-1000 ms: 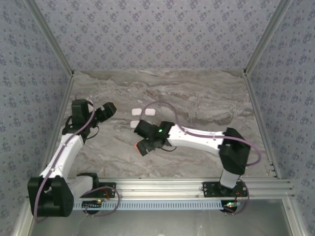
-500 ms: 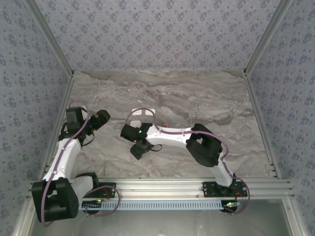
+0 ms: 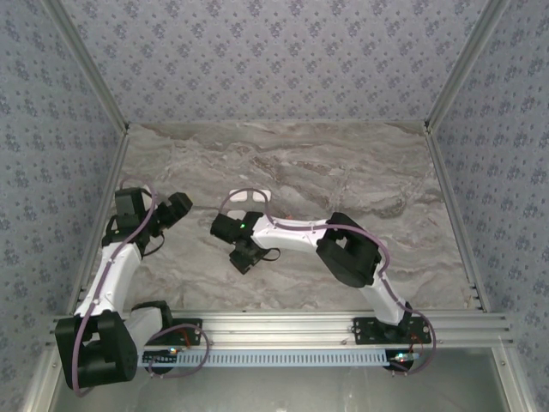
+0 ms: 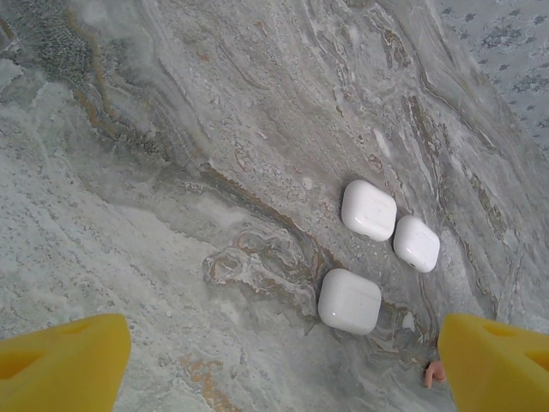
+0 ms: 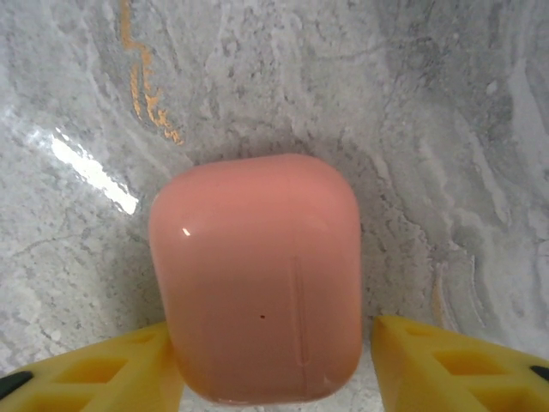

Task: Insert wireless bluetooth earbuds into charging case

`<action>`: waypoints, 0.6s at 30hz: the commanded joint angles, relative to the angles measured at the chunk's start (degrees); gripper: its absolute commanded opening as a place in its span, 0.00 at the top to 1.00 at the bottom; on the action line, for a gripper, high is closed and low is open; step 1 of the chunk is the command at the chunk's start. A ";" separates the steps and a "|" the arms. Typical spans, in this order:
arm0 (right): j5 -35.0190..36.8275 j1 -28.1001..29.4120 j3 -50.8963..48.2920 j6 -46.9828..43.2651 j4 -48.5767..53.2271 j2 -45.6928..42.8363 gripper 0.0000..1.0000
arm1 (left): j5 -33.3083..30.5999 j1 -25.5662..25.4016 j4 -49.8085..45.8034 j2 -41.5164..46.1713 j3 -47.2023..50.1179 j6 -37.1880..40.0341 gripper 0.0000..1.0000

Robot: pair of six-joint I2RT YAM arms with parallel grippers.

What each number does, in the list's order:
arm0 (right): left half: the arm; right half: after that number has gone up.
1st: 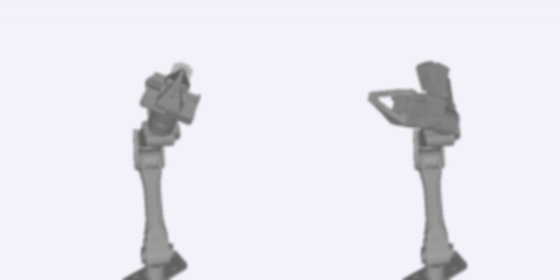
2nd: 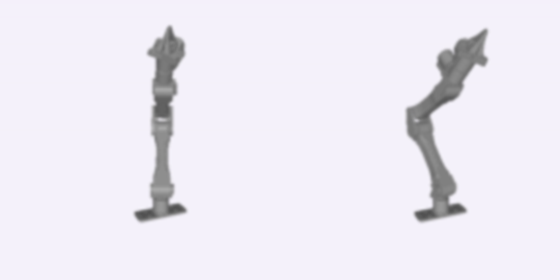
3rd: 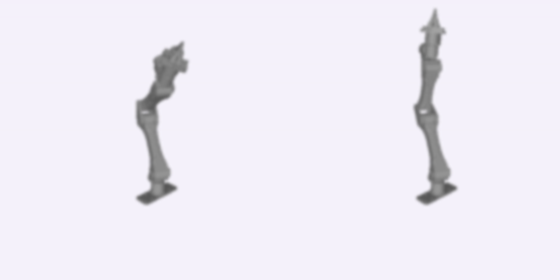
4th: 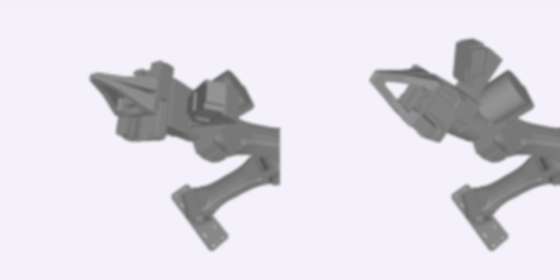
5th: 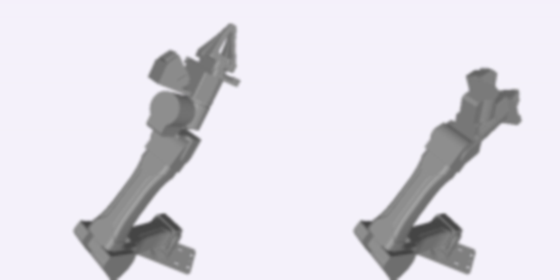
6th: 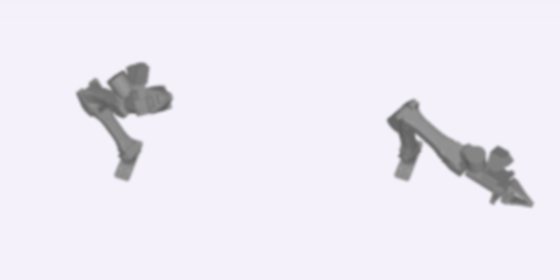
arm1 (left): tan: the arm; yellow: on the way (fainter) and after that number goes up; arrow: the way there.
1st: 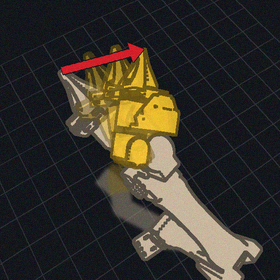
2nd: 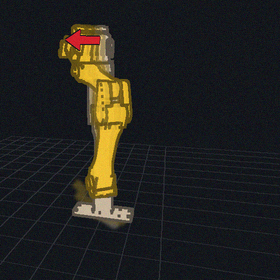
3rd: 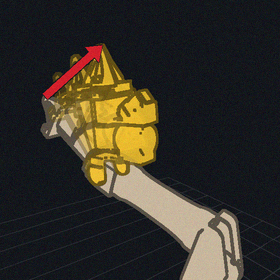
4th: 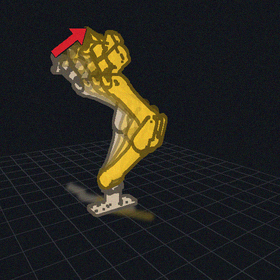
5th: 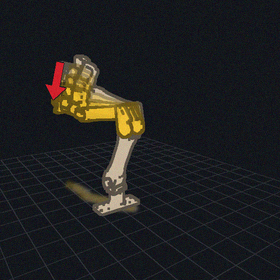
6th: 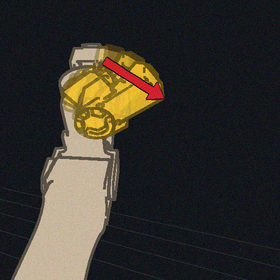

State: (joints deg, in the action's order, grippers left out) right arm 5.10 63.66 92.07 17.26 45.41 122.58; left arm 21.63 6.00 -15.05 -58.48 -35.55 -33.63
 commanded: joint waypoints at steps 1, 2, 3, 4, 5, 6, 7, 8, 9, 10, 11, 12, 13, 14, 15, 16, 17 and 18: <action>-0.76 -0.46 -0.38 -0.52 -1.13 1.08 0.44 | 1.35 0.35 -0.51 1.25 -0.12 0.80 0.08; -1.03 -0.53 -0.48 -0.77 -1.55 1.13 0.46 | 1.56 0.33 -0.42 1.26 -0.15 0.87 0.08; -1.21 -0.47 -0.49 -0.97 -1.84 1.21 0.48 | 1.76 0.38 -0.42 1.19 -0.08 0.94 0.08; -1.27 -0.49 -0.41 -1.29 -2.06 1.25 0.49 | 2.09 0.33 -0.25 1.17 -0.13 0.99 0.08; -1.30 -0.47 -0.40 -1.64 -2.24 1.17 0.51 | 2.57 0.33 -0.19 1.17 -0.13 1.02 0.08; -1.23 -0.46 -0.32 -1.90 -2.30 1.08 0.53 | 3.09 0.34 -0.13 1.13 -0.13 1.05 0.08; -0.64 -0.47 -0.38 -2.21 -2.38 0.55 0.54 | 3.93 0.34 0.07 1.15 -0.18 1.17 0.09; 0.06 -0.47 -0.80 -2.52 -2.69 -0.27 0.55 | 5.00 0.38 0.24 1.17 -0.22 1.34 0.09; 0.58 -0.54 -1.50 -2.82 -3.18 -1.29 0.56 | 5.86 0.35 0.33 1.17 -0.31 1.28 0.10; 1.29 -0.64 -2.54 -3.23 -3.94 -2.59 0.56 | 7.06 0.33 0.52 1.06 -0.31 1.37 0.10; 1.82 -0.82 -3.70 -3.80 -4.64 -4.34 0.57 | 8.42 0.37 0.78 1.08 -0.53 1.47 0.11; 2.29 -1.03 -4.72 -4.39 -5.44 -6.04 0.57 | 9.76 0.35 0.86 1.00 -0.73 1.40 0.12; 3.18 -1.29 -5.97 -4.90 -6.18 -8.20 0.58 | 11.71 0.34 1.06 0.84 -0.99 1.16 0.13; 3.94 -1.49 -7.45 -5.86 -7.11 -10.39 0.59 | 13.93 0.25 1.41 0.64 -1.43 0.82 0.13; 4.96 -1.68 -8.49 -6.63 -7.88 -12.42 0.59 | 15.75 0.17 1.81 0.52 -1.79 0.31 0.14; 6.01 -2.00 -10.04 -7.58 -8.81 -14.96 0.60 | 18.07 -0.04 2.48 0.47 -2.27 -0.27 0.14; 6.86 -2.35 -11.52 -8.89 -10.09 -17.45 0.60 | 20.32 -0.39 3.31 0.39 -2.76 -0.84 0.15; 7.35 -2.72 -12.83 -10.18 -10.67 -19.60 0.60 | 21.90 -0.90 3.83 0.32 -3.47 -1.27 0.15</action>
State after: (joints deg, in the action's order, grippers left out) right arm 8.32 62.02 81.28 11.31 38.11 110.67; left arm 35.18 5.82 -14.02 -58.50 -35.55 -33.89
